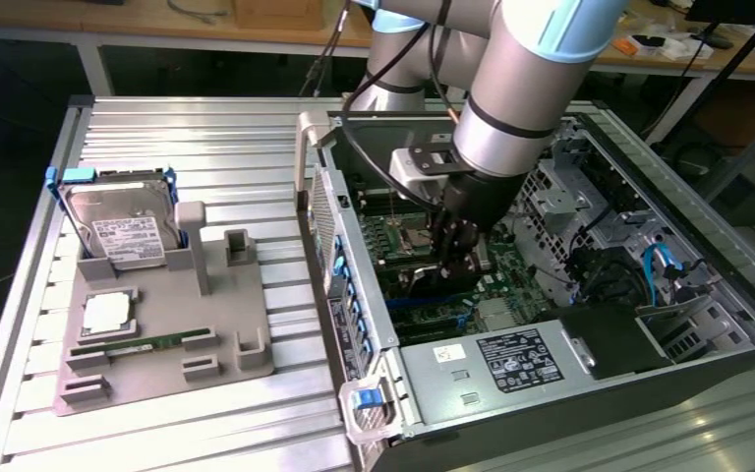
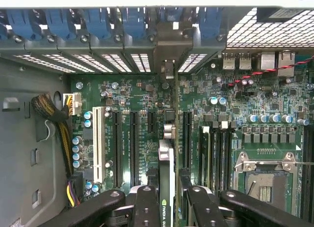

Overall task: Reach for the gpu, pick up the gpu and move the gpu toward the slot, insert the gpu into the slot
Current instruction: 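Insert the gpu into the slot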

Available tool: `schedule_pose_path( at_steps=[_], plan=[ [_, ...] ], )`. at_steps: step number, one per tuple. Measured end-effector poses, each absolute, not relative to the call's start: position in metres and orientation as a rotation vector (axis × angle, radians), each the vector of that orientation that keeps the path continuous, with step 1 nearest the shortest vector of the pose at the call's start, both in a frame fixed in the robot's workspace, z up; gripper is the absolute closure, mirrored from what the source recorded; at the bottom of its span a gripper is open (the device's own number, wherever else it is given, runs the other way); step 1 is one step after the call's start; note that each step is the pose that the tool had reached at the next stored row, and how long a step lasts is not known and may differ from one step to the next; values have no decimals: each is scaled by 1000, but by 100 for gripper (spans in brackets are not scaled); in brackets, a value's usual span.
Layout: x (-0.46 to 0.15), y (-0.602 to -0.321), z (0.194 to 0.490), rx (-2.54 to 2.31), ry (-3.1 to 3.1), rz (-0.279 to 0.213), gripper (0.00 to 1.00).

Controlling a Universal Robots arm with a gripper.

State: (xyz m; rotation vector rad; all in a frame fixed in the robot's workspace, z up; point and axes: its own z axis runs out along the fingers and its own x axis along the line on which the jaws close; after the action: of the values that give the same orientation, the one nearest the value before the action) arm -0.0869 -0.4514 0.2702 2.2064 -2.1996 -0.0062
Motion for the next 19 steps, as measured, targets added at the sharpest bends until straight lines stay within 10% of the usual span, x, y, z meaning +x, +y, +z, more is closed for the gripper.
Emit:
schedule_pose_path(
  at_steps=[19],
  plan=[
    [-89,-451,268,2207,-2200,-5,73]
  ],
)
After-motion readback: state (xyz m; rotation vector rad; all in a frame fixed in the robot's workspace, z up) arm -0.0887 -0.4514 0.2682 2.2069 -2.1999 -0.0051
